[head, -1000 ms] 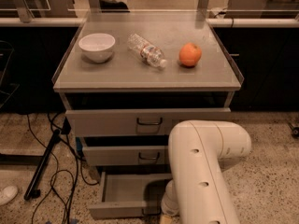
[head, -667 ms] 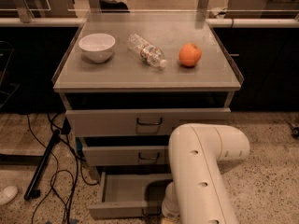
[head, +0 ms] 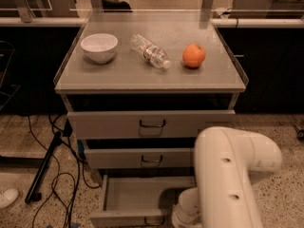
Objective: Open bottom drawer
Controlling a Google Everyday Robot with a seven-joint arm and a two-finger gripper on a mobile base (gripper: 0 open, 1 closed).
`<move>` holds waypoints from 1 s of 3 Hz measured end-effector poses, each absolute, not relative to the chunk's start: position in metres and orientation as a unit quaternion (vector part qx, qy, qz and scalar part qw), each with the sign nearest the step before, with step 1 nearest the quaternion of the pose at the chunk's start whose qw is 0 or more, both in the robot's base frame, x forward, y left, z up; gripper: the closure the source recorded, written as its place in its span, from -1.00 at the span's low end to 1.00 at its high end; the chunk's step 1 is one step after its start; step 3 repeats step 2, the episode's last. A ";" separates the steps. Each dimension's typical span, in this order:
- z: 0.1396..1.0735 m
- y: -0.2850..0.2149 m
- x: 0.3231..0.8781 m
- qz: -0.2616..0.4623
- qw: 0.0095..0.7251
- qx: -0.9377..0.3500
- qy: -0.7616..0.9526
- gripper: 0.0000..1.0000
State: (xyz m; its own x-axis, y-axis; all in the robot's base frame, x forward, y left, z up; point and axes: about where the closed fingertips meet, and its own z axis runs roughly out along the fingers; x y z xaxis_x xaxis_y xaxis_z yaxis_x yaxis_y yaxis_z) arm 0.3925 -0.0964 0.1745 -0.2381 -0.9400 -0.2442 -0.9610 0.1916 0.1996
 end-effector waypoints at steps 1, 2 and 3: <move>0.224 -0.125 0.335 0.188 0.063 -0.588 0.784 -1.00; 0.221 -0.122 0.339 0.188 0.062 -0.590 0.783 -1.00; 0.221 -0.122 0.339 0.188 0.062 -0.590 0.783 -1.00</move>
Offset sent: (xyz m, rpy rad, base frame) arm -0.0887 -0.0418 0.0820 0.1188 -0.0176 -0.1164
